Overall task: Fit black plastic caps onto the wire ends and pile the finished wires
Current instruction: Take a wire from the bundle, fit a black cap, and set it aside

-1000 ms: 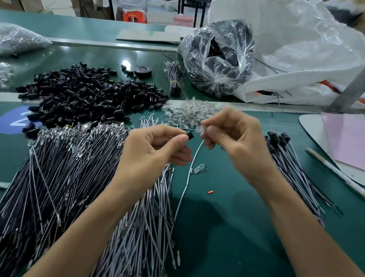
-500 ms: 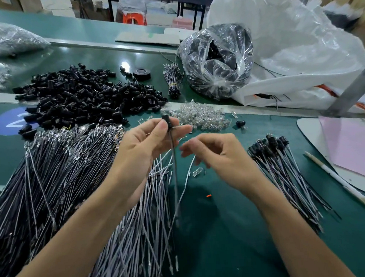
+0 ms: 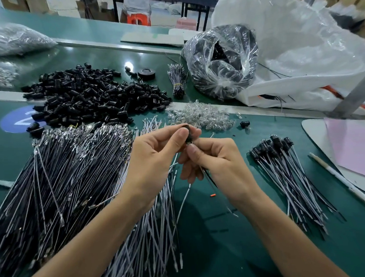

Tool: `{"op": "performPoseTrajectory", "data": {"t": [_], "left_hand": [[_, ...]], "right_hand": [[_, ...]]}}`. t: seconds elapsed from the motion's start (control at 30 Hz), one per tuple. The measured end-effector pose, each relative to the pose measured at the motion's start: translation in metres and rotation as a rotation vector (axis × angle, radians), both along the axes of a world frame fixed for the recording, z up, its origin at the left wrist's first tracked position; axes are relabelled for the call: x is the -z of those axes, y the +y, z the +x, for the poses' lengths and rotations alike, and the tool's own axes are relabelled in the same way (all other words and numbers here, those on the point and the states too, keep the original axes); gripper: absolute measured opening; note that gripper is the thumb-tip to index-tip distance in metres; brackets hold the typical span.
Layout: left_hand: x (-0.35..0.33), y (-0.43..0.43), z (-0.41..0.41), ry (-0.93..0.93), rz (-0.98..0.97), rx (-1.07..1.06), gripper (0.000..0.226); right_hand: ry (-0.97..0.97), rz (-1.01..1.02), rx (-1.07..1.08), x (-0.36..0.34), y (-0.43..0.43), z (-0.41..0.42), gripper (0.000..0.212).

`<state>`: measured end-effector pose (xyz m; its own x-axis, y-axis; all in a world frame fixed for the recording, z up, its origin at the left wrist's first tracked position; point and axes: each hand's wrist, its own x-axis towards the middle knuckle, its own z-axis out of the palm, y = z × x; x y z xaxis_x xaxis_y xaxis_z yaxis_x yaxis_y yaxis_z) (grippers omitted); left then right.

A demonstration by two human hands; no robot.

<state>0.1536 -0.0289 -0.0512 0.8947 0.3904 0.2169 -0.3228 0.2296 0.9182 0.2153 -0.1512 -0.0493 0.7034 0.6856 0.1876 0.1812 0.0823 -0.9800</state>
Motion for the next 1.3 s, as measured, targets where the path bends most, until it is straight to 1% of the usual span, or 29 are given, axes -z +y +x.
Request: {"op": "performPoseTrajectory", "data": {"t": [0.07, 0.17, 0.3, 0.4, 0.47, 0.5, 0.57, 0.63, 0.67, 0.83, 0.9, 0.97, 1.03, 1.13, 1.2, 1.3], "left_hand": [[0.000, -0.005, 0.000, -0.035, -0.001, 0.013, 0.021], [-0.002, -0.006, 0.000, -0.062, 0.016, 0.007, 0.021], [-0.003, -0.008, -0.002, -0.063, -0.045, -0.006, 0.022], [-0.002, -0.011, -0.003, -0.034, -0.075, -0.005, 0.022], [-0.002, -0.010, -0.004, -0.020, -0.104, -0.007, 0.023], [-0.002, -0.009, -0.004, -0.016, -0.110, -0.020, 0.024], [-0.002, -0.007, -0.003, -0.017, -0.106, -0.061, 0.025], [-0.002, -0.005, -0.003, -0.021, -0.077, -0.098, 0.025], [-0.002, -0.003, -0.003, -0.019, -0.052, -0.115, 0.025], [-0.003, 0.002, -0.003, -0.007, 0.094, -0.152, 0.021], [-0.002, 0.003, -0.003, -0.010, 0.168, -0.169, 0.014], [-0.001, 0.003, -0.003, -0.021, 0.218, -0.180, 0.011], [-0.002, 0.001, -0.003, -0.036, 0.181, -0.171, 0.012], [-0.003, -0.003, -0.003, -0.049, 0.040, -0.134, 0.016], [-0.002, -0.005, -0.002, -0.049, -0.025, -0.120, 0.017], [-0.002, -0.007, -0.001, -0.043, -0.047, -0.125, 0.018]], "right_hand": [[-0.013, 0.023, 0.021, 0.000, 0.001, -0.002, 0.032], [-0.037, 0.089, 0.032, -0.001, 0.003, -0.004, 0.027], [-0.059, 0.139, 0.059, -0.003, 0.003, -0.007, 0.027], [-0.085, 0.123, 0.078, -0.003, 0.004, -0.008, 0.030], [-0.137, 0.083, 0.120, -0.002, 0.003, -0.006, 0.031], [-0.178, 0.049, 0.151, -0.003, 0.002, -0.005, 0.030], [-0.232, 0.014, 0.213, -0.004, 0.001, -0.003, 0.018], [-0.248, 0.012, 0.257, -0.005, 0.000, -0.003, 0.006], [-0.257, 0.011, 0.268, -0.005, 0.000, -0.002, 0.004], [-0.214, -0.012, 0.243, -0.010, -0.005, 0.003, 0.002], [-0.172, -0.024, 0.203, -0.012, -0.008, 0.005, 0.005], [-0.141, -0.008, 0.158, -0.014, -0.010, 0.007, 0.007], [-0.165, 0.010, 0.148, -0.013, -0.010, 0.006, 0.006], [-0.219, 0.036, 0.187, -0.011, -0.007, 0.003, 0.007], [-0.198, 0.068, 0.187, -0.009, -0.005, 0.001, 0.007], [-0.142, 0.093, 0.180, -0.007, -0.003, 0.000, 0.012]]}}
